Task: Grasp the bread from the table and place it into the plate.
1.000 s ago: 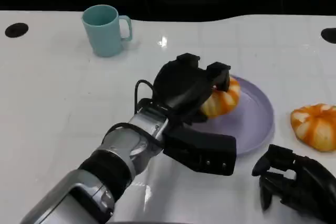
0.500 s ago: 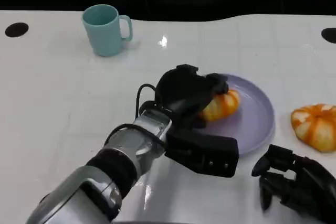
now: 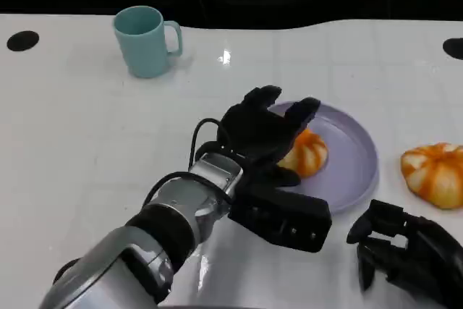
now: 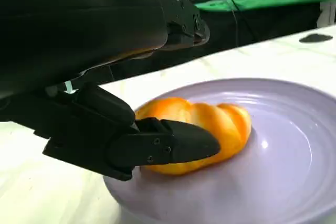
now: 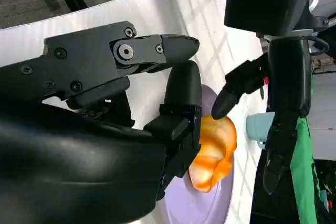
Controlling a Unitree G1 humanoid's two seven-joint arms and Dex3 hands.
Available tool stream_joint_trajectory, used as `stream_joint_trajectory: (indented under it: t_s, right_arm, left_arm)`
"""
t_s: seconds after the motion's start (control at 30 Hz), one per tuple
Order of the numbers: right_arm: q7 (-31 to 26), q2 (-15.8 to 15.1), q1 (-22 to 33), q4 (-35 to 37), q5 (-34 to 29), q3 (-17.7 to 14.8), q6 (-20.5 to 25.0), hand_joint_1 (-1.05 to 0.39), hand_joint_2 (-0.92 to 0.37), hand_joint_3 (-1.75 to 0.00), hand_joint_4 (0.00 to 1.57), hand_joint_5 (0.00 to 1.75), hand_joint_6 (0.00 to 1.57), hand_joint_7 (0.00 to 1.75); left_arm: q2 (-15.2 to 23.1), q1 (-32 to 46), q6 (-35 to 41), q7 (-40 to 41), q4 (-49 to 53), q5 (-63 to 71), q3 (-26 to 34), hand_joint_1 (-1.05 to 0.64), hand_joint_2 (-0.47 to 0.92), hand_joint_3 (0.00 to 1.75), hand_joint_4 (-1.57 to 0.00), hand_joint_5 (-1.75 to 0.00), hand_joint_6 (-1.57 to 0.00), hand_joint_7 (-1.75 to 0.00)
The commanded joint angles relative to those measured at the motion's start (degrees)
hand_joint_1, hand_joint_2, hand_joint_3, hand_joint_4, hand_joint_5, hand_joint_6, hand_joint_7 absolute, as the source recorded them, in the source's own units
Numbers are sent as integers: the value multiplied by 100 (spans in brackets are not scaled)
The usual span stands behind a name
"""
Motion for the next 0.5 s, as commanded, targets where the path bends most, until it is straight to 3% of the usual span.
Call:
stream_joint_trajectory:
  t_s: [0.03,0.43,0.5]
  right_arm:
    - [5,-66,69,127,-51,-7,46,-52,-92,-25,65,175,68,135]
    - [4,-77,70,96,-46,-9,77,-54,-92,-24,65,175,69,135]
    - [66,-57,57,142,24,-44,73,-53,-92,-24,65,175,69,135]
  left_arm:
    - [151,-105,-110,-246,-139,-157,108,-97,92,71,0,0,0,0]
    - [390,98,-96,-654,-719,-380,229,-100,92,71,0,0,0,0]
    - [630,335,-242,-1010,-1228,-667,440,-99,92,70,0,0,0,0]
